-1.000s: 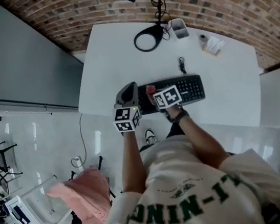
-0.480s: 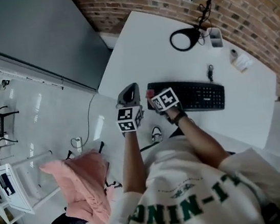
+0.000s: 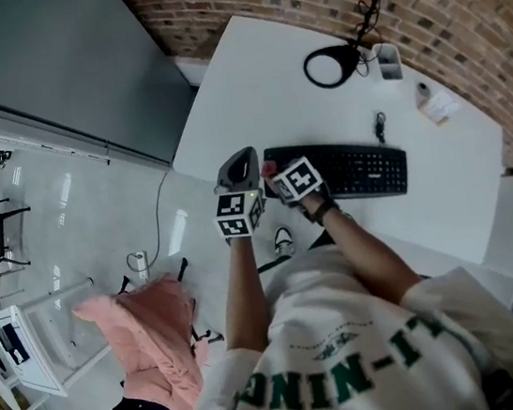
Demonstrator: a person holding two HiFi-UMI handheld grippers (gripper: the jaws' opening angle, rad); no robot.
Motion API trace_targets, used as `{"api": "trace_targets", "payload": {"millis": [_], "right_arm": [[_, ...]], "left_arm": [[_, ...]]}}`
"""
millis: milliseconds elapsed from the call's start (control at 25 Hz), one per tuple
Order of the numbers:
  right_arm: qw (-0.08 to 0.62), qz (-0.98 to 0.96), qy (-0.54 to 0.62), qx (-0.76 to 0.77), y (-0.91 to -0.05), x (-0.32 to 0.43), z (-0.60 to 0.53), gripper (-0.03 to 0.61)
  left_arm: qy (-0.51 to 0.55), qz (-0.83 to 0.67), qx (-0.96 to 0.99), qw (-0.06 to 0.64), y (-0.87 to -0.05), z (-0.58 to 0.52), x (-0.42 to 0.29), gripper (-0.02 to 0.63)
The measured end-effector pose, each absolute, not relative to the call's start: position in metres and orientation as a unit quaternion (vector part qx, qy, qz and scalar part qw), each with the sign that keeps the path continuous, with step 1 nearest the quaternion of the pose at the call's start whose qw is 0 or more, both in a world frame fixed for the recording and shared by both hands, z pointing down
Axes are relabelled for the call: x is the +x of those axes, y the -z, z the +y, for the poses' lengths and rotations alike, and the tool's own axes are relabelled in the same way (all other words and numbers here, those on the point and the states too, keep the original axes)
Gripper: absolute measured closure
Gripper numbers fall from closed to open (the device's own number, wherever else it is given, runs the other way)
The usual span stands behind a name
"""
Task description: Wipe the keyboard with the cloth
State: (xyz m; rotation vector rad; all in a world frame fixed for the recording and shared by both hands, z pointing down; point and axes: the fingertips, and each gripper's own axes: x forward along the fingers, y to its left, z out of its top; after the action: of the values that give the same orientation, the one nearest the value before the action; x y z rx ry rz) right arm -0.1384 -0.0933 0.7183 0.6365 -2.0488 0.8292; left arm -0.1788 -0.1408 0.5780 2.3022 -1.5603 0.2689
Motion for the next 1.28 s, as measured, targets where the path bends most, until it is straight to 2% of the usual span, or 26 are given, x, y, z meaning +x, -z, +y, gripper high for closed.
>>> {"api": "trace_targets", "payload": {"millis": [200, 360, 640, 840, 1080, 1280], "right_arm": [[0.387, -0.813, -0.355, 0.250, -0.709, -0.132, -0.084, 0.554], [0.414, -0.802, -0.327, 0.280, -0.723, -0.105, -0.095, 0.554], [0.379, -0.813, -0.364, 0.250, -0.706, -0.114, -0.083, 0.554], [0.408, -0.800, -0.329, 0.290, -0.723, -0.080, -0.097, 0.552], [0.412, -0.796, -0.325, 0.302, -0.724, -0.064, -0.098, 0.554], [0.375, -0.804, -0.370, 0.275, -0.708, -0.073, -0.085, 0.554]], "left_arm": [[-0.103, -0.537, 0.818, 0.179, -0.581, -0.140, -0.168, 0.614], [-0.099, -0.531, 0.821, 0.185, -0.583, -0.140, -0.157, 0.614], [-0.099, -0.521, 0.828, 0.182, -0.581, -0.143, -0.139, 0.614], [-0.100, -0.518, 0.830, 0.182, -0.582, -0.144, -0.130, 0.614], [-0.101, -0.514, 0.833, 0.180, -0.581, -0.145, -0.118, 0.614], [-0.101, -0.510, 0.836, 0.178, -0.580, -0.145, -0.105, 0.614]]}}
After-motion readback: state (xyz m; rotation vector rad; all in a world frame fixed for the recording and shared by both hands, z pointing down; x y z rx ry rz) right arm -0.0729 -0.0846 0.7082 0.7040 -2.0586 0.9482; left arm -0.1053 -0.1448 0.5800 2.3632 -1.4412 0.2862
